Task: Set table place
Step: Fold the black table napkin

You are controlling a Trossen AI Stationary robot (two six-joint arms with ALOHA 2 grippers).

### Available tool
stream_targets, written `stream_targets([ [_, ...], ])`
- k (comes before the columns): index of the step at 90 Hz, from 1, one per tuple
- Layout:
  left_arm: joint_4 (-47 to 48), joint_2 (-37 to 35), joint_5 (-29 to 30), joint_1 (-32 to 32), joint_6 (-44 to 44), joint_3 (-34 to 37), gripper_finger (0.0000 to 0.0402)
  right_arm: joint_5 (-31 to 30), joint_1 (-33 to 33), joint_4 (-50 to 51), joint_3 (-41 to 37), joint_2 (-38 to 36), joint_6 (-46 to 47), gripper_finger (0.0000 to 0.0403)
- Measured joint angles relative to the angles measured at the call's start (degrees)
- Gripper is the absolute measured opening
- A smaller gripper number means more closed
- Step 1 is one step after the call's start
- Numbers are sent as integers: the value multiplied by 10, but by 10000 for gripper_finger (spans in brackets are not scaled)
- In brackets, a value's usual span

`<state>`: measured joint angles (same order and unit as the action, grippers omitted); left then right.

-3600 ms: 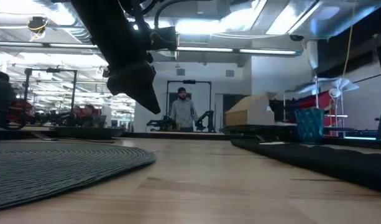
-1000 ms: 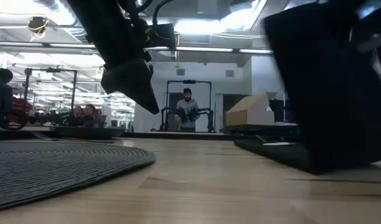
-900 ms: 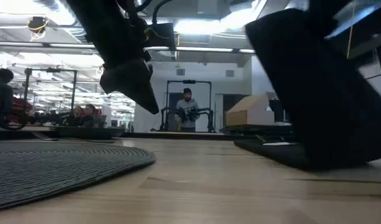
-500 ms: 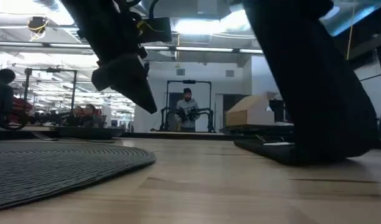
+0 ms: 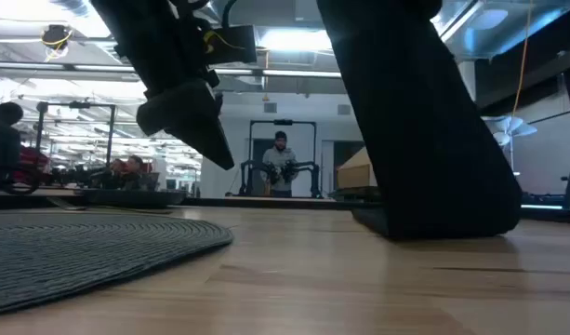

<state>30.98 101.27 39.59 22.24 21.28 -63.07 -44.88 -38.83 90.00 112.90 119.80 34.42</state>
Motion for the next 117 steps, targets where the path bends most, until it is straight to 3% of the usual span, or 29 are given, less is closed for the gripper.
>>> stream_targets([
  [17,-1,0,7,22,6,0,0,-24,12,-21,-39,-14,10,0],
  [42,12,-6,41,67,13,0,0,-31,30,-114,-83,-24,-50,0],
  [73,28,-102,82,120,23,0,0,-24,41,-178,-120,-24,-54,0],
  [100,39,-165,104,157,23,0,0,3,101,-389,-158,-24,-248,0],
  [117,57,-181,105,171,39,0,0,101,151,-568,-193,-23,-406,0],
])
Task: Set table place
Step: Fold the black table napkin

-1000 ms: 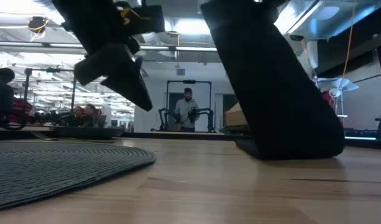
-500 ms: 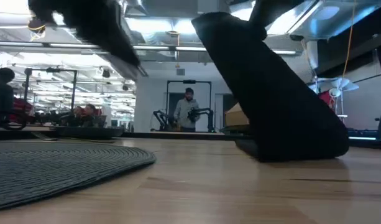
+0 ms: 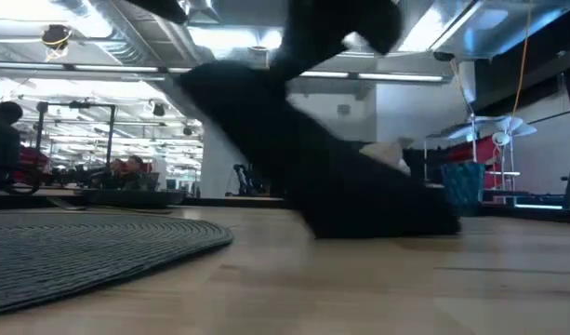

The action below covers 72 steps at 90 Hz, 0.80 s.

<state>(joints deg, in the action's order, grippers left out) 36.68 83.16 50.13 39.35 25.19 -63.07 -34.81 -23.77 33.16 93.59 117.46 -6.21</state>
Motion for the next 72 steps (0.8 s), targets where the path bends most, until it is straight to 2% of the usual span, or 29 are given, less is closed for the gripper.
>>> stream_targets([
  [17,20,-2,0,16,21,0,0,119,45,-158,-40,0,-109,0],
  [33,43,-2,2,30,61,0,0,165,78,-247,-61,-4,-152,0],
  [45,60,-2,6,44,90,0,0,156,91,-261,-73,-29,-163,0],
  [59,81,-2,24,59,127,0,0,93,85,-264,-89,-78,-146,0],
  [72,83,-2,29,68,148,0,0,5,65,-271,-117,-122,-81,0],
])
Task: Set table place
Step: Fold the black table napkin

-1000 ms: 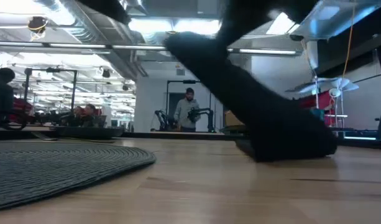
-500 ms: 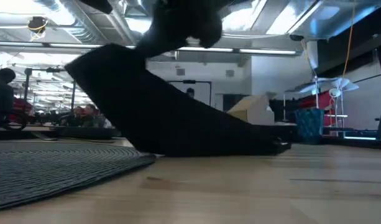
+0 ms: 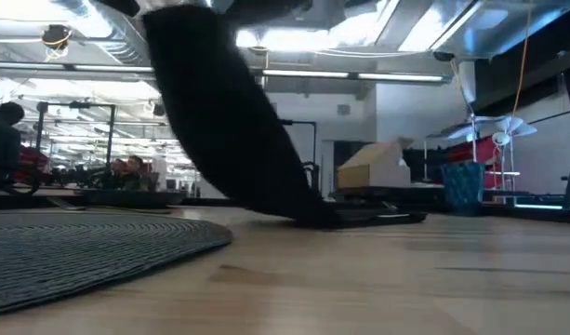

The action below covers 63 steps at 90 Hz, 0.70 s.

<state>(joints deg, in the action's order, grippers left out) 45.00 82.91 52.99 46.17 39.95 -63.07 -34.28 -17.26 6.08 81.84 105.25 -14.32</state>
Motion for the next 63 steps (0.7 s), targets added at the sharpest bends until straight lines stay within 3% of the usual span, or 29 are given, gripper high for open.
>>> stream_targets([
  [23,-2,0,1,0,6,0,0,-137,-33,16,-59,-23,137,0],
  [63,-4,0,1,0,11,0,0,-225,-29,20,-170,-28,324,0],
])
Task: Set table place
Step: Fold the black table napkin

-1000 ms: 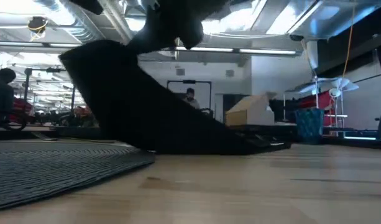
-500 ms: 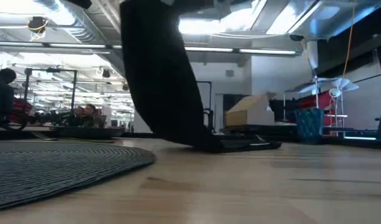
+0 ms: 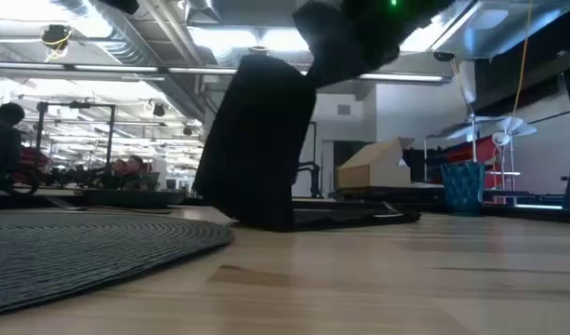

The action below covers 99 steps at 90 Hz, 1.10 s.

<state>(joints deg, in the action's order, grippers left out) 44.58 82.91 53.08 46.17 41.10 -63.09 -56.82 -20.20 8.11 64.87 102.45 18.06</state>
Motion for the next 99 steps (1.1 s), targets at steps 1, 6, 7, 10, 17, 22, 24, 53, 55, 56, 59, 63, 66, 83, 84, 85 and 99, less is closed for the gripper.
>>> stream_targets([
  [1,0,0,0,0,0,0,0,-1,0,1,-1,0,3,0],
  [6,0,0,0,-1,1,0,0,-9,1,22,-3,0,23,0],
  [7,0,0,0,-1,1,0,0,-13,1,26,-3,0,28,0],
  [10,0,0,0,-1,3,0,0,-24,1,41,-3,0,43,0],
  [17,0,0,0,-1,4,0,0,-40,1,87,-2,0,83,0],
  [22,0,0,0,-1,5,0,0,-43,0,122,-2,-4,112,0],
  [24,1,0,0,-1,5,0,0,-44,0,135,-2,-6,123,0],
  [53,1,0,-1,-1,11,0,0,-53,0,266,-2,-19,247,0],
  [55,1,0,-1,-1,12,0,0,-53,0,275,-2,-19,256,0],
  [56,1,0,-1,-1,12,0,0,-53,0,280,-2,-20,261,0],
  [59,1,0,-1,-1,14,0,0,-53,-1,297,-2,-20,278,0],
  [63,1,0,-1,-1,16,0,0,-52,-1,323,-2,-20,304,0],
  [66,2,1,-1,-1,17,0,0,-51,-1,341,-2,-20,323,0],
  [83,3,1,-1,-1,17,0,0,-50,-17,410,-8,-20,410,0],
  [84,3,1,-1,-1,17,0,0,-51,-17,411,-10,-20,416,0],
  [85,3,1,-1,-1,17,0,0,-51,-17,412,-12,-20,422,0],
  [99,3,1,-1,-1,19,0,0,-39,-24,415,-50,-20,485,0],
])
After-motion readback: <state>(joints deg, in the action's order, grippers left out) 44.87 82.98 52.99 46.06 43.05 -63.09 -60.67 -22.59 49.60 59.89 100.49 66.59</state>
